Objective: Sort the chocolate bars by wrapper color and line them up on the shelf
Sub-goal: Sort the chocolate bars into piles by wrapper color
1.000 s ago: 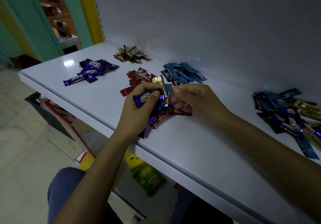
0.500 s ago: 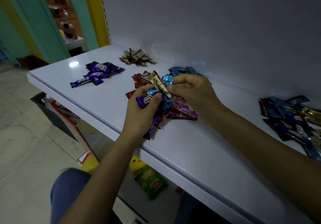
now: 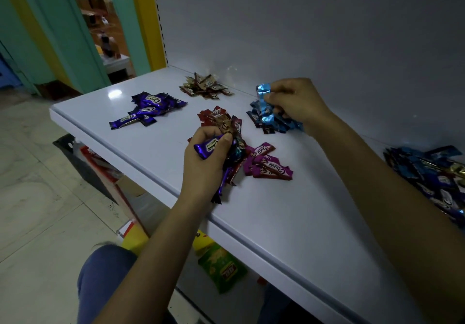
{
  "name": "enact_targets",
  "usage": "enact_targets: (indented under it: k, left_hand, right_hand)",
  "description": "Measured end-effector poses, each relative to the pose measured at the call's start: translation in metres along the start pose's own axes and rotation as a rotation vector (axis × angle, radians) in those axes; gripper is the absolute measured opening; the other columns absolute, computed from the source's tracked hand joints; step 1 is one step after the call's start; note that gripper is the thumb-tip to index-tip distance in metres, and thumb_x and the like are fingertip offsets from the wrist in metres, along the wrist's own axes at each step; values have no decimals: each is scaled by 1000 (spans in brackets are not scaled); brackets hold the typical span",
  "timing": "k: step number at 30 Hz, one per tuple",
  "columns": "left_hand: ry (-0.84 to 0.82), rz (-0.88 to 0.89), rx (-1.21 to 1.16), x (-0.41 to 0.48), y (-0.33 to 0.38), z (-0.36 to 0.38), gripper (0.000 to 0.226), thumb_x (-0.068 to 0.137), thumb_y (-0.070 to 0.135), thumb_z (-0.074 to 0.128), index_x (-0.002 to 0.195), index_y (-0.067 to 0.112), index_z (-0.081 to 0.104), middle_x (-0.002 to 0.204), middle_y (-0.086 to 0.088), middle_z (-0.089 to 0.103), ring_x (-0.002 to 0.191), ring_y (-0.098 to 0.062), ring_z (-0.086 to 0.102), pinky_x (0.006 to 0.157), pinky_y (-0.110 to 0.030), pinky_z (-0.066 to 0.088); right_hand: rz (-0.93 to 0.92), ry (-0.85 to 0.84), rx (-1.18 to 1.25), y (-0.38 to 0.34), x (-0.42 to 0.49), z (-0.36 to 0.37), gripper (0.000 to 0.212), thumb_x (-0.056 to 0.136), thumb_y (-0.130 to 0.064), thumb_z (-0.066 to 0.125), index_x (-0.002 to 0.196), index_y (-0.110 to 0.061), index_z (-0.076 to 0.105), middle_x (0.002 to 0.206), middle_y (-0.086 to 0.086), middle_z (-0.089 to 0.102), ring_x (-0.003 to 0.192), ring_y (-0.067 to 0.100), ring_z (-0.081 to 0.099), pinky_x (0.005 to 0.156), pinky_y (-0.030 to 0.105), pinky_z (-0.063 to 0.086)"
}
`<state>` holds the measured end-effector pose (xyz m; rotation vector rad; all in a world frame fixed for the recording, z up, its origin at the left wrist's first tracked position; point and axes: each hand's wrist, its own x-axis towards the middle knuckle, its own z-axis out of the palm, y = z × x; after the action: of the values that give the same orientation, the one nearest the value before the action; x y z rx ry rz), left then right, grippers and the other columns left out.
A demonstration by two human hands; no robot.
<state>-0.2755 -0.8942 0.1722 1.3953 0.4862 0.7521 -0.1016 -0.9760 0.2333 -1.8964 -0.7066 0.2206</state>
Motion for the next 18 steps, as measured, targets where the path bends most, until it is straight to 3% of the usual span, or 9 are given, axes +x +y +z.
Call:
enact_targets:
  k: [3, 6, 8, 10, 12, 14, 16, 18]
  left_hand:
    - [-15, 12, 32, 0, 0, 0, 10, 94, 21, 57, 91, 29, 61, 97, 4, 68, 88, -11, 67, 74, -27, 56]
    - [-26, 21, 50, 0, -1, 0, 14, 95, 20, 55, 93, 31, 62, 102, 7, 67, 89, -7, 66, 74, -23, 55]
    - [-20, 22, 52, 0, 0, 1, 17, 95, 19, 55, 92, 34, 62, 101, 9, 66, 89, -5, 65, 76, -24, 56]
    - [-15, 23, 55, 0, -1, 1, 17, 95, 19, 55, 92, 34, 63, 101, 10, 66, 88, -4, 65, 75, -22, 56]
    - [-13, 20, 61, 0, -1, 1, 17, 95, 20, 55, 93, 34, 63, 102, 9, 66, 90, -6, 65, 73, -21, 55]
    - [-5, 19, 53, 1, -1, 1, 17, 96, 20, 54, 92, 35, 62, 101, 10, 66, 89, -6, 65, 71, -20, 54]
    - [4, 27, 40, 0, -2, 0, 16, 96, 20, 54, 93, 34, 62, 99, 11, 65, 83, -1, 65, 64, -15, 53]
    - [11, 42, 33, 0, -2, 0, 15, 96, 19, 54, 94, 32, 62, 98, 10, 65, 79, 3, 65, 60, -12, 51]
  right_hand:
    - [88, 111, -22, 35, 20, 0, 25, 83, -7, 70, 108, -8, 64, 91, 8, 65, 60, 4, 56, 49, 10, 45]
    - [68, 235, -272, 66, 27, -1, 19, 79, -15, 75, 91, -16, 60, 92, 6, 66, 72, 11, 61, 65, 23, 54]
    - [44, 262, -456, 79, 24, -3, 20, 80, -23, 75, 87, -19, 57, 91, 2, 63, 77, 16, 60, 67, 31, 52]
    - [-11, 284, -560, 81, 21, -2, 19, 82, -28, 72, 87, -19, 56, 91, 0, 61, 77, 16, 57, 62, 28, 44]
    - [-101, 300, -484, 68, 18, 2, 16, 85, -30, 69, 83, -19, 57, 78, -5, 57, 68, 9, 53, 59, 24, 39]
    - [-153, 169, -213, 43, 10, 7, 20, 87, -35, 66, 77, -18, 60, 66, -8, 52, 58, 2, 48, 59, 19, 40]
    - [-124, -195, 24, 16, -5, 11, 27, 86, -44, 61, 85, -18, 67, 68, -3, 57, 59, 4, 54, 57, 18, 44]
    - [-122, -526, 71, 5, -17, 14, 28, 80, -44, 61, 92, -20, 69, 79, 0, 66, 71, 9, 63, 61, 22, 50]
